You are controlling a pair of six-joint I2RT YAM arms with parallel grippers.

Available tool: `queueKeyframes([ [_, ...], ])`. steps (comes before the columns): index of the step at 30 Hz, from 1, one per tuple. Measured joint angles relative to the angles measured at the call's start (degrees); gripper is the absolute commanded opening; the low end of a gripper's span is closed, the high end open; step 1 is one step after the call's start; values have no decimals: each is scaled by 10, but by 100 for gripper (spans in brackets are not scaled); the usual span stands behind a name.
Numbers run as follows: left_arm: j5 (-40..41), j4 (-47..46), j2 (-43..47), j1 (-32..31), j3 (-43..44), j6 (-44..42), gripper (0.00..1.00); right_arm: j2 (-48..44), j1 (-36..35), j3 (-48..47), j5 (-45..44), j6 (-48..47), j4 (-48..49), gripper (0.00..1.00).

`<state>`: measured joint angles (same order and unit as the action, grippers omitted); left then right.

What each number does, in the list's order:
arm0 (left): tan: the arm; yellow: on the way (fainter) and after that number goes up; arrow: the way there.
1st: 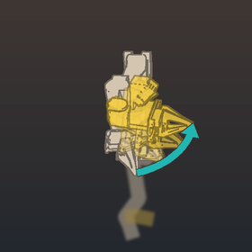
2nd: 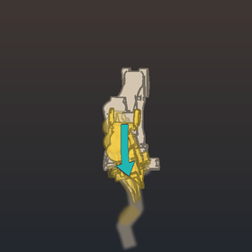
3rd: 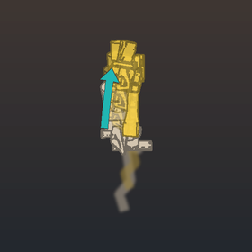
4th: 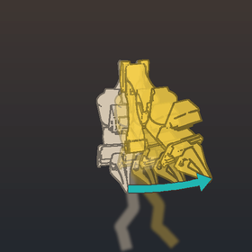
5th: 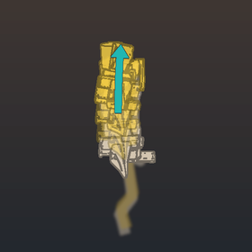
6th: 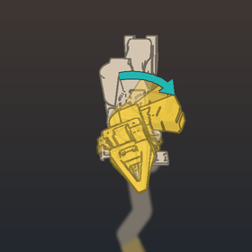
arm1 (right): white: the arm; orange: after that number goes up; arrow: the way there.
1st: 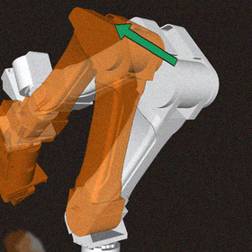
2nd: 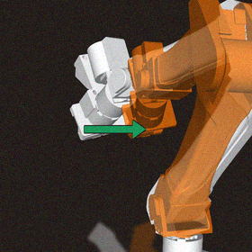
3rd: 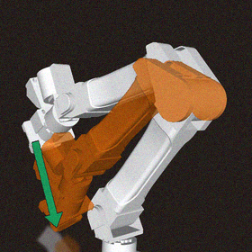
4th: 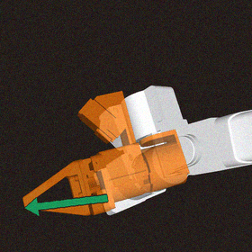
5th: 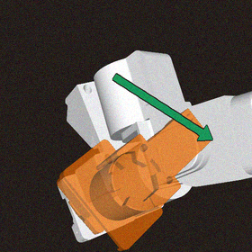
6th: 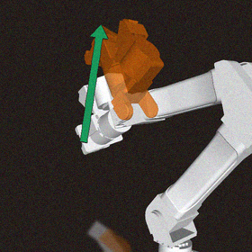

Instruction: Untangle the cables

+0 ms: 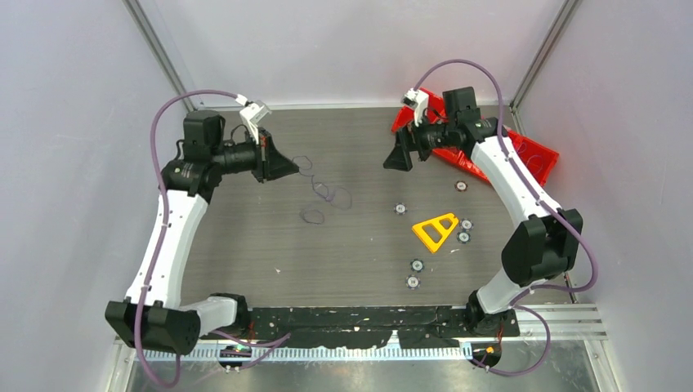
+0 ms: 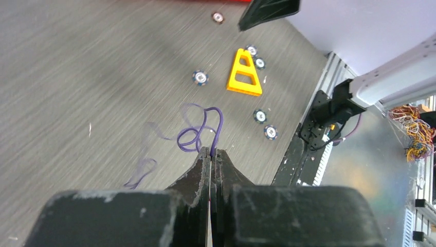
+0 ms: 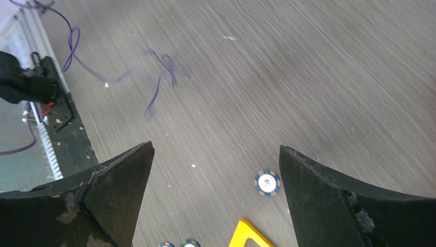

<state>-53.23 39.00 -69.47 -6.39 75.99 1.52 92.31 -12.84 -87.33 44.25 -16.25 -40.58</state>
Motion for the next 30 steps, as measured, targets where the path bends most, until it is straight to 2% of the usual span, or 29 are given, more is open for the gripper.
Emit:
queueKeyframes([
  [6,-22,3,14,-29,58,19,0,-54,-64,6,35,50,95,95],
  [12,-37,-5,14,-60,115,56,0,-136,-165,12,58,100,226,95],
  [16,-43,-21,14,-70,131,81,0,-139,-231,3,56,115,281,95],
  [18,-45,-26,14,-76,132,89,0,-130,-248,0,50,117,295,98],
  [19,-45,-27,14,-79,132,92,0,-122,-255,-3,45,118,300,96],
  [20,-45,-28,14,-81,132,96,0,-112,-261,-7,39,118,306,92],
  [22,-47,-31,14,-83,132,103,0,-97,-269,-8,32,117,313,72],
  [23,-47,-33,14,-83,132,105,0,-89,-272,-8,28,116,313,52],
  [24,-48,-35,14,-84,132,107,0,-83,-273,-8,25,116,315,43],
  [25,-49,-37,14,-84,132,110,0,-77,-275,-8,22,116,316,19],
  [27,-49,-41,15,-84,132,117,0,-70,-276,-8,17,123,316,7],
  [28,-49,-45,17,-84,132,119,0,-70,-277,-8,14,122,315,6],
  [29,-48,-48,18,-84,132,120,12,-70,-277,-8,10,120,316,6],
  [30,-47,-49,20,-84,132,120,35,-71,-278,-9,5,118,317,5],
])
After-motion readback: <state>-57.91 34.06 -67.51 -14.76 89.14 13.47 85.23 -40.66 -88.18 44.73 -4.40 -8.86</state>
